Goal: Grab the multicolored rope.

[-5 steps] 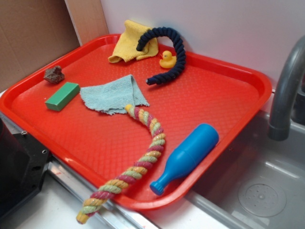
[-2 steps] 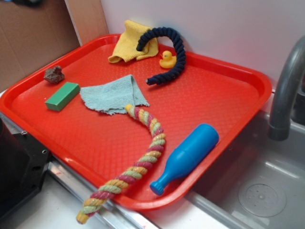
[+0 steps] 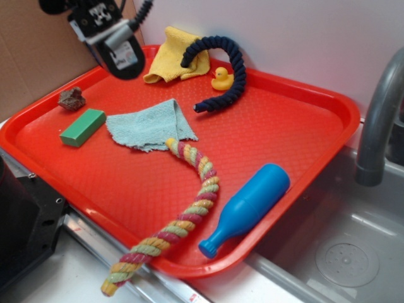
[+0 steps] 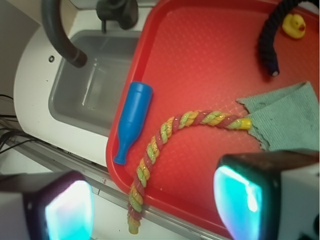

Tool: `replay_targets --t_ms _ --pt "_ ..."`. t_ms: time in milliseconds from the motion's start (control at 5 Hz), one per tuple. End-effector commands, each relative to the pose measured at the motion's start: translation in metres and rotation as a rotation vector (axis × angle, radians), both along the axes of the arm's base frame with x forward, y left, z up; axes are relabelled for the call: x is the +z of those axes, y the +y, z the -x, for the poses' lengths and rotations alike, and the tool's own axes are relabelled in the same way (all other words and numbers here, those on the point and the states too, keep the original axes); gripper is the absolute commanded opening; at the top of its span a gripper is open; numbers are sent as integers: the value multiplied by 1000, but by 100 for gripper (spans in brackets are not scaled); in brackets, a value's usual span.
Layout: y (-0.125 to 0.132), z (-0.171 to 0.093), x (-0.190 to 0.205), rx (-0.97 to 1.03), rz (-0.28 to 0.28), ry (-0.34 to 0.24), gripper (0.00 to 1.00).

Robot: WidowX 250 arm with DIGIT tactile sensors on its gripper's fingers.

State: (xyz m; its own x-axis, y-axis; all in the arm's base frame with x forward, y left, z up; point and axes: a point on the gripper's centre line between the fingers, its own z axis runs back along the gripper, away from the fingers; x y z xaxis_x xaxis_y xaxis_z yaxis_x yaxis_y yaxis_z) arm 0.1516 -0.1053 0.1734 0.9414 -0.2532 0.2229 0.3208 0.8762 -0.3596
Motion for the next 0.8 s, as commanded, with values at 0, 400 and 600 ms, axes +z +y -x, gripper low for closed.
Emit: replay_targets --t_ms 0,400,600 --pt "-18 -16 -25 -18 -133 141 100" --pt "-60 -8 -43 -56 -234 231 100" --pt "-75 3 -44 -79 -297 146 100"
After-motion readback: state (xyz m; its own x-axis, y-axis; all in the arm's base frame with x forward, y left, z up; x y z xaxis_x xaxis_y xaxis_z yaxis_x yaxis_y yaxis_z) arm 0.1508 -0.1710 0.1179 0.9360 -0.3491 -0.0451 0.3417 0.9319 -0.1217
